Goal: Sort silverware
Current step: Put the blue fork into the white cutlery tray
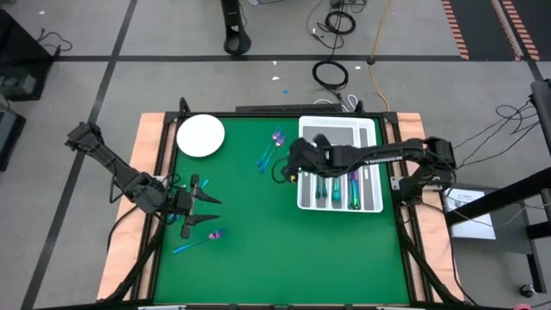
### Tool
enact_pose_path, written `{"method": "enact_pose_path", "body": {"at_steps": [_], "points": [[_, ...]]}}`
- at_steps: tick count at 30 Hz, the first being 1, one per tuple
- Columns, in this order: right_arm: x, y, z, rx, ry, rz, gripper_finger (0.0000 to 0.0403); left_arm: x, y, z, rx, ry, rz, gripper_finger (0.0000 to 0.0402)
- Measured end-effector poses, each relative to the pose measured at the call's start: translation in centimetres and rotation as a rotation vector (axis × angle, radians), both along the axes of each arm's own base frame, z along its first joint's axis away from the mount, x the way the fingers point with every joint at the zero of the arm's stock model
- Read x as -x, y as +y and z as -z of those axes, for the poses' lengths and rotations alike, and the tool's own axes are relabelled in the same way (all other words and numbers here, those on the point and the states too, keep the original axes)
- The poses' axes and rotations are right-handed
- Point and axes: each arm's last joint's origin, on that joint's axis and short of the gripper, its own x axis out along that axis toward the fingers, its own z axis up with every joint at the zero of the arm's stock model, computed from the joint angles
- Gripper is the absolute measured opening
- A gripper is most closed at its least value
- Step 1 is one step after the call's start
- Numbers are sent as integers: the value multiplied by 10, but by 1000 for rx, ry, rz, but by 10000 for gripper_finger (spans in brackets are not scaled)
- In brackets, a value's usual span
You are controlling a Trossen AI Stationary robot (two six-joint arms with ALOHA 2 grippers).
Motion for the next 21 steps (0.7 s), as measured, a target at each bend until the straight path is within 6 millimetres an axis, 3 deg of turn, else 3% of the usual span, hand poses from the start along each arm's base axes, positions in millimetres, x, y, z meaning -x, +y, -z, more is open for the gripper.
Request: {"method": "enact_pose_path", "body": {"at_steps": [5, 10, 17, 21], "points": [[-12, -10, -32, 193, 81, -215, 114, 0, 0, 0, 0, 0, 0, 198], [-17, -26, -41, 359, 159, -369, 114, 0, 0, 0, 22, 3, -5, 198], [-26, -48, -29, 303, 142, -644, 114, -1, 0, -3, -23, -34, 3, 198], [-40, -64, -4, 287, 147, -758, 114, -1, -1, -4, -23, -45, 6, 198]]}}
